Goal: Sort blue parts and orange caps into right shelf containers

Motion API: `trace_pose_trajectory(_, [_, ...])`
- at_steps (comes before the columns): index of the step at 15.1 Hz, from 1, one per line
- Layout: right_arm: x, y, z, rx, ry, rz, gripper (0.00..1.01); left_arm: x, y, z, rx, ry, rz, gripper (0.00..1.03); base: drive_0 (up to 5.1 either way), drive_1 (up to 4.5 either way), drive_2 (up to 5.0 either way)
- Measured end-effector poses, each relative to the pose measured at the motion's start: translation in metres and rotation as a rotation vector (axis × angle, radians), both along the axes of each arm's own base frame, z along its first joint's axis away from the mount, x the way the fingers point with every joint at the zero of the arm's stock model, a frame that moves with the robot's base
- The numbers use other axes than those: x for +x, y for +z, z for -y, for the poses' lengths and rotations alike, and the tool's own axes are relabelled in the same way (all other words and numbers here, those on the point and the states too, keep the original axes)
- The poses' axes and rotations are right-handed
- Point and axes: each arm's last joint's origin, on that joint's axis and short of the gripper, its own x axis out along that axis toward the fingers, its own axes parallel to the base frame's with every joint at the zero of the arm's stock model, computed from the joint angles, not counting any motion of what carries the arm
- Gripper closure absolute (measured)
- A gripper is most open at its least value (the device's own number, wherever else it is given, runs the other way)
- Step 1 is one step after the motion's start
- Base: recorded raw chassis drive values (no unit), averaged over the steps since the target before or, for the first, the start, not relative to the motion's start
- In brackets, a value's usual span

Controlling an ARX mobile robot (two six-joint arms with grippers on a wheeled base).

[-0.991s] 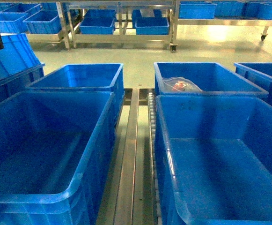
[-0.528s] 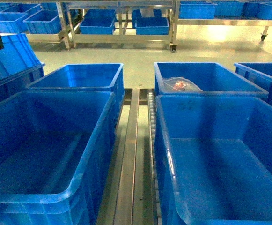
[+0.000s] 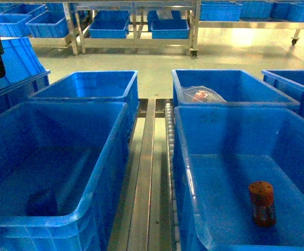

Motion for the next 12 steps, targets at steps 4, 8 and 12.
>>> trace_pose_trajectory(4, [0.0000,0.0000,0.0000,0.000,0.000,0.000,0.03,0.0000,0.0000,0.0000,0.000,0.000,0.000,0.05,0.0,0.00,0.0])
trace_pose_trajectory(8, [0.0000,0.0000,0.0000,0.000,0.000,0.000,0.03,0.0000,0.0000,0.0000,0.000,0.000,0.000,0.05,0.0,0.00,0.0])
trace_pose_trajectory(12, [0.0000,0.0000,0.0000,0.000,0.000,0.000,0.03,0.0000,0.0000,0.0000,0.000,0.000,0.000,0.05,0.0,0.00,0.0])
